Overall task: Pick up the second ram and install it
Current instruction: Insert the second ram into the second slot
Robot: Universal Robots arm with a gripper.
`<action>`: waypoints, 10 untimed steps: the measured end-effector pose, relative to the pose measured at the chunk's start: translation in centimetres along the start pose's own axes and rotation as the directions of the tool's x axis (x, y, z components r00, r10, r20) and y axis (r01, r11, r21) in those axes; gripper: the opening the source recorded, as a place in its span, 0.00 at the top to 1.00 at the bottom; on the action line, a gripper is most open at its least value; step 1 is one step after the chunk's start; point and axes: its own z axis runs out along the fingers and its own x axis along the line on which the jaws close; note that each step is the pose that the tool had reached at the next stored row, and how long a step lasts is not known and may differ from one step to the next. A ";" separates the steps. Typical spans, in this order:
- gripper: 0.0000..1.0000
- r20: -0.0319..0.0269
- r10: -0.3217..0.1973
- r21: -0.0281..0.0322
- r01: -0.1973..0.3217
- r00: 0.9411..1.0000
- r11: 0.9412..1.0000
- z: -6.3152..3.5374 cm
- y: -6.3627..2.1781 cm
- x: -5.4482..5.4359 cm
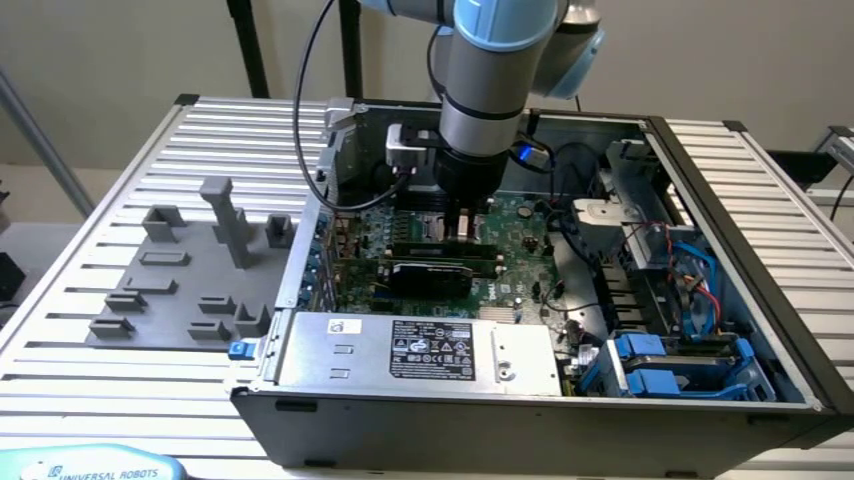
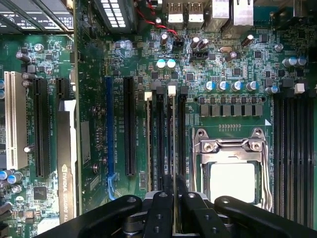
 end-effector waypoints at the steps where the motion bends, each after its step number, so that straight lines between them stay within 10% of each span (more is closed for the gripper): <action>1: 0.86 -0.001 0.000 0.000 0.000 1.000 1.000 0.02 0.00 0.0; 10: 0.86 -0.002 0.000 0.000 0.000 1.000 1.000 0.08 0.00 -0.1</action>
